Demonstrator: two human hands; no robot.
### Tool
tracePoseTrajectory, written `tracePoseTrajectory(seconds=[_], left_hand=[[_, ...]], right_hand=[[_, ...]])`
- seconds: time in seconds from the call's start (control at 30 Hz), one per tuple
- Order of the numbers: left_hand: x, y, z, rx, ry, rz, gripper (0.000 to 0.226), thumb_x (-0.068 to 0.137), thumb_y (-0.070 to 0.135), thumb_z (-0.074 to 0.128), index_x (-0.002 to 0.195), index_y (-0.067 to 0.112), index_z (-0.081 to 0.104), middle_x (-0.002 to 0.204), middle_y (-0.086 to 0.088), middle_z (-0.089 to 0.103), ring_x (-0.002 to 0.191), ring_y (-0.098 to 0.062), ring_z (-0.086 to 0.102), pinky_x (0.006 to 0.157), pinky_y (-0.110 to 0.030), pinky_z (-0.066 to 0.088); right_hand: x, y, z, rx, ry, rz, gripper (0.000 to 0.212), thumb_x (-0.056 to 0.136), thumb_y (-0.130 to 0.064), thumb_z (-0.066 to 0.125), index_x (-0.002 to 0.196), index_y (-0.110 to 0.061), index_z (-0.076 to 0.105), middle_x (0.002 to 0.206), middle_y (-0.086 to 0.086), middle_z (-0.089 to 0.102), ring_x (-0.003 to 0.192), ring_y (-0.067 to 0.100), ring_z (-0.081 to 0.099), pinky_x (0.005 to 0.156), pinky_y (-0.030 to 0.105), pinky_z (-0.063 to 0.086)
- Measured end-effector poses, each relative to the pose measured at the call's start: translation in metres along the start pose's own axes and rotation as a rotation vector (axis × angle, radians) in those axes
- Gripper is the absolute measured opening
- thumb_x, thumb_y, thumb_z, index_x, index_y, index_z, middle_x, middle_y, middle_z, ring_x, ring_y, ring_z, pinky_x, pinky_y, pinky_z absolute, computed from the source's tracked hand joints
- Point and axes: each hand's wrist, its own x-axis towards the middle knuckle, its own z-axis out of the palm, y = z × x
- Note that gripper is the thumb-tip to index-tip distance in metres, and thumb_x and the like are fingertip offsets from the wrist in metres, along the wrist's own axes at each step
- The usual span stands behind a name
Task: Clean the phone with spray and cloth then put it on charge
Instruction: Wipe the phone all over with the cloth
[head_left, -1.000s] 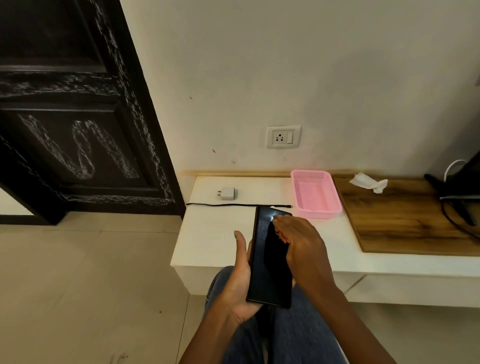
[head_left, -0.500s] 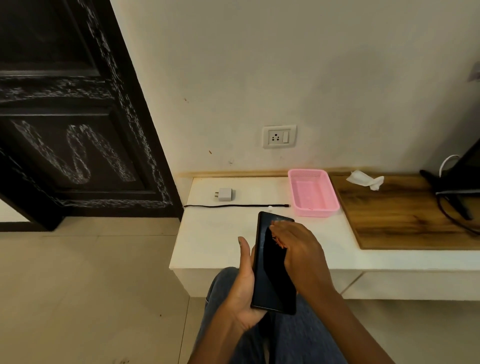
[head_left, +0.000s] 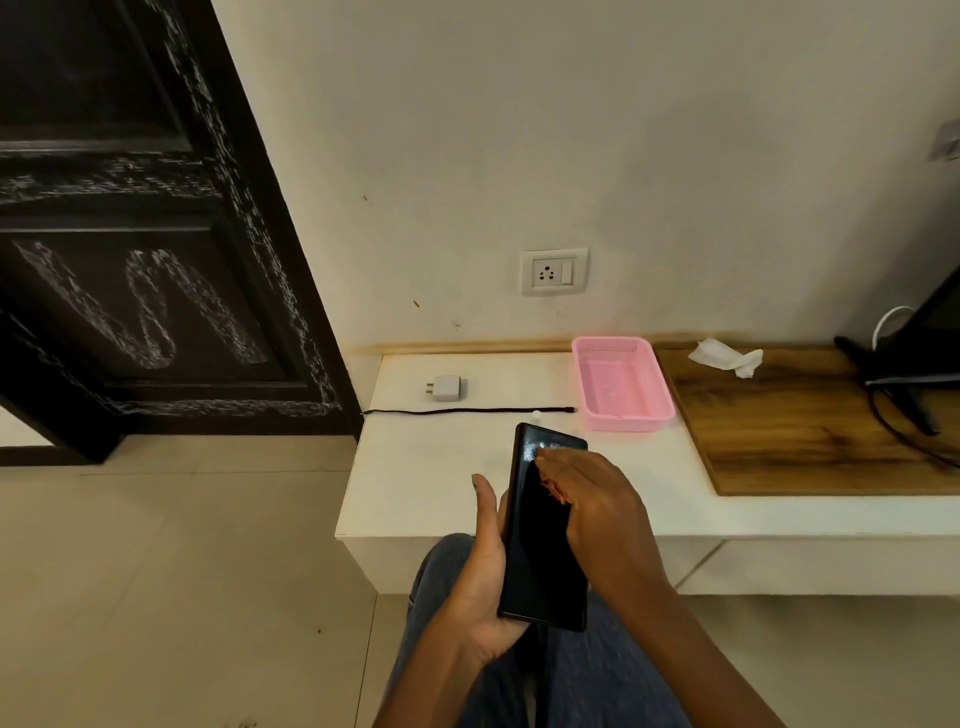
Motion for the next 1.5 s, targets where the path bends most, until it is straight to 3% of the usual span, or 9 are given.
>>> tracePoseTrajectory(seconds=[0.2,0.43,0.7,0.93,1.1,1.2,1.37,1.5], left_hand=[[-0.003,-0.005,0.01,0.017,0.003,-0.017,0.087,0.067,0.08,0.045,0.132,0.024,0.057,0.131,-0.017,0.06,0.121,-0.033,0.058,0.092,-0.047,0.053],[-0.004,-0.001,0.009,0.01,0.01,-0.022,0.089,0.063,0.08,0.045,0.134,0.026,0.054,0.126,-0.015,0.065,0.112,-0.029,0.064,0.079,-0.038,0.058],[-0.005,-0.006,0.02,0.076,0.003,-0.028,0.088,0.063,0.08,0.049,0.133,0.027,0.056,0.13,-0.012,0.062,0.119,-0.027,0.06,0.091,-0.039,0.053],[-0.007,-0.003,0.014,0.049,0.005,-0.022,0.089,0.063,0.079,0.045,0.135,0.027,0.053,0.126,-0.013,0.065,0.113,-0.028,0.064,0.08,-0.037,0.057],[-0.006,-0.008,0.021,0.077,-0.008,-0.024,0.087,0.065,0.08,0.047,0.136,0.03,0.051,0.133,-0.012,0.06,0.122,-0.03,0.057,0.096,-0.046,0.05],[-0.005,-0.007,0.022,0.105,0.005,-0.012,0.089,0.06,0.081,0.051,0.133,0.031,0.054,0.129,-0.01,0.063,0.117,-0.027,0.061,0.088,-0.038,0.055],[-0.008,-0.002,0.014,0.072,0.026,-0.001,0.089,0.061,0.081,0.046,0.133,0.03,0.054,0.124,-0.011,0.066,0.112,-0.027,0.065,0.081,-0.037,0.057],[-0.01,-0.003,0.018,0.09,0.009,0.002,0.086,0.066,0.08,0.042,0.135,0.03,0.051,0.129,-0.012,0.063,0.118,-0.03,0.061,0.087,-0.042,0.055]], right_hand=[[0.009,0.012,-0.007,0.033,0.013,0.085,0.037,0.06,0.015,0.078,0.094,0.003,0.071,0.092,0.017,0.072,0.083,0.034,0.069,0.077,0.041,0.054],[0.001,-0.001,0.0,0.021,-0.033,0.007,0.041,0.062,0.008,0.081,0.101,0.0,0.071,0.1,0.013,0.072,0.092,0.03,0.069,0.085,0.037,0.05],[0.013,0.009,-0.005,0.0,0.002,0.052,0.044,0.06,0.012,0.081,0.101,0.001,0.07,0.1,0.016,0.071,0.092,0.032,0.069,0.083,0.042,0.052],[-0.007,0.007,-0.003,-0.014,-0.053,-0.05,0.045,0.058,0.004,0.085,0.1,-0.002,0.072,0.102,0.012,0.072,0.094,0.028,0.069,0.085,0.04,0.051],[0.007,0.016,-0.007,-0.01,-0.032,0.032,0.048,0.058,0.007,0.084,0.104,0.001,0.069,0.103,0.016,0.071,0.094,0.033,0.068,0.083,0.044,0.053],[0.012,0.009,-0.003,0.042,-0.023,0.014,0.047,0.06,0.01,0.082,0.104,0.004,0.068,0.105,0.02,0.069,0.096,0.035,0.067,0.084,0.048,0.052],[-0.005,0.002,-0.003,0.016,-0.069,-0.078,0.046,0.058,0.004,0.085,0.101,-0.002,0.071,0.104,0.013,0.071,0.096,0.028,0.068,0.087,0.042,0.05],[0.007,0.008,-0.011,-0.021,-0.042,-0.02,0.047,0.055,0.01,0.084,0.099,0.0,0.071,0.099,0.015,0.072,0.091,0.03,0.069,0.084,0.041,0.051]])
